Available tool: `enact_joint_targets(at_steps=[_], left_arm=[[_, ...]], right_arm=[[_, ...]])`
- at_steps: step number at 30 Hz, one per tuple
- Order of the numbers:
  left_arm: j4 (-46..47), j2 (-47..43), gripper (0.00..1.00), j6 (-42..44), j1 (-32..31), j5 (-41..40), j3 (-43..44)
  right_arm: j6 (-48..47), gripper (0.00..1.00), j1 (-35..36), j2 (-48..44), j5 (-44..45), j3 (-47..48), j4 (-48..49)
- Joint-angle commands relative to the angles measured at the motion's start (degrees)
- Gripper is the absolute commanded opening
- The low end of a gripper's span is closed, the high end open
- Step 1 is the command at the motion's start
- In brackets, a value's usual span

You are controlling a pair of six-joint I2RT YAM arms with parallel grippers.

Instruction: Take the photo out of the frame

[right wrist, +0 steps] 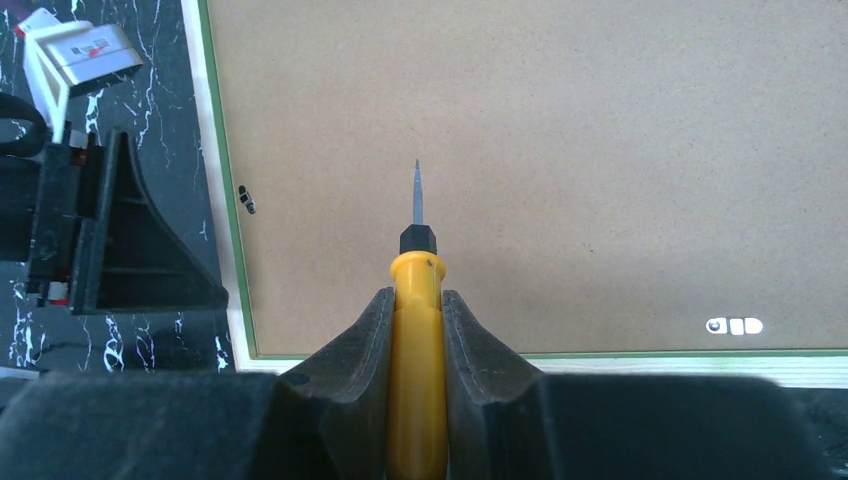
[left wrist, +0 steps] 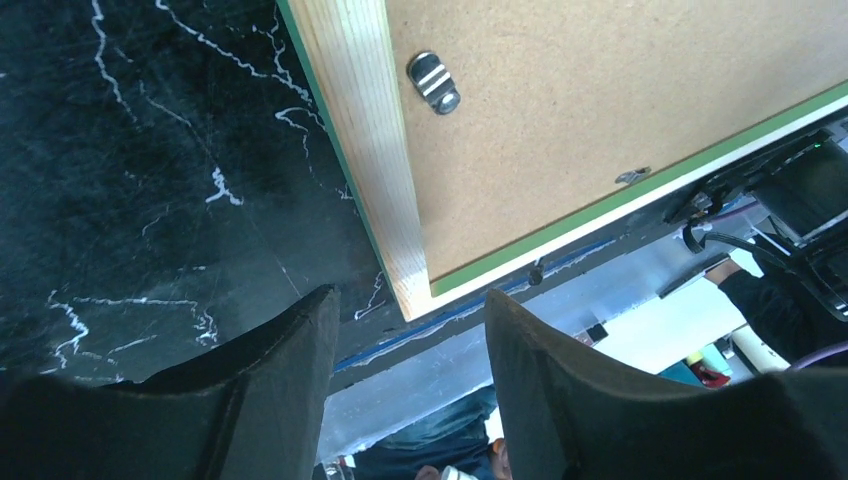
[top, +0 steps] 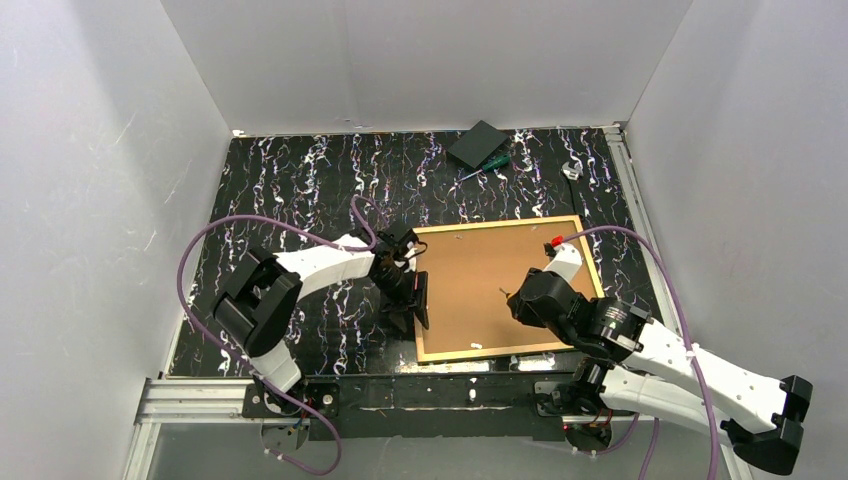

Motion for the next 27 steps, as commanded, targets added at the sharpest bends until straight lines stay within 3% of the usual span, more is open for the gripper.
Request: enact_joint_targets(at_steps=[1,7,14,19,27], left_arm=[[-0.29,2.29,0.51,-4.28,-0.87,0.98,-2.53],[-1.40,5.01,0.43,-4.51,-1.06,-1.02,-1.72],[-8.35,7.09,0.22,-4.81,-0.12,-6.47,0.01],[-11.19,7.01,0.12,-4.19,4.11,-6.46,-0.65],[-14.58,4.27,0.06,-0.93,11.59,-7.58,-2.79]], right_arm=[[1.48,0.01,-0.13,-0.98,1.31,-0.41,-0.55],[1.73,0.01,-0.13,-2.07,1.17,-1.03,-0.41],[1.54,0.01,-0.09,-1.26,0.92,-1.01,-0.33],[1.50,0.01,-0.13,-0.08,1.08,-0.97,-0.53],[0.04,0.01,-3.04,2.60,0.48,-0.51,-0.39]])
